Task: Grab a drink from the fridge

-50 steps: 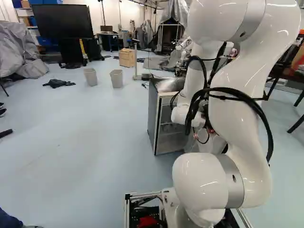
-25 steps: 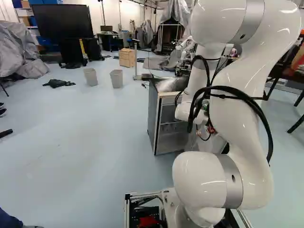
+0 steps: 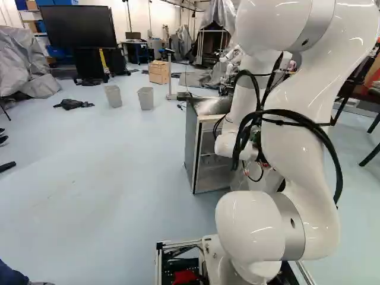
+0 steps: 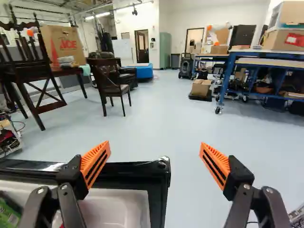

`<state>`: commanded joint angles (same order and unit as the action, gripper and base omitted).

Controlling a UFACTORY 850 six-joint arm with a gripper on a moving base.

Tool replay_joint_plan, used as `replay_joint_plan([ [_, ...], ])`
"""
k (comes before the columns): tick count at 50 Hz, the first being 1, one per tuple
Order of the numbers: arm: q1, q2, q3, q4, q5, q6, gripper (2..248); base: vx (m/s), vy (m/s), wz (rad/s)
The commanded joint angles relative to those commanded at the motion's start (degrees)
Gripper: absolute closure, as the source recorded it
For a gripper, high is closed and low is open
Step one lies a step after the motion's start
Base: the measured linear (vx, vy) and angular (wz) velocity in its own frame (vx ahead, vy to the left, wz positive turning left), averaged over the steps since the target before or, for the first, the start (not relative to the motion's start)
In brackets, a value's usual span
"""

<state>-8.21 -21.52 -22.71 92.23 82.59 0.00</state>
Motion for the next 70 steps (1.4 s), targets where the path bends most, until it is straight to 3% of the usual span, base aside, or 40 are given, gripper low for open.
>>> replay_joint_plan([
  [24, 5.9, 2.5, 5.2, -4.1, 4.1, 0.0, 3, 0.0, 0.0, 0.0],
  [50, 18.2, 7.9, 16.4, -4.3, 4.3, 0.0, 3, 0.0, 0.0, 0.0],
  [70, 26.2, 8.4, 17.4, -3.9, 4.3, 0.0, 3, 0.0, 0.0, 0.0],
])
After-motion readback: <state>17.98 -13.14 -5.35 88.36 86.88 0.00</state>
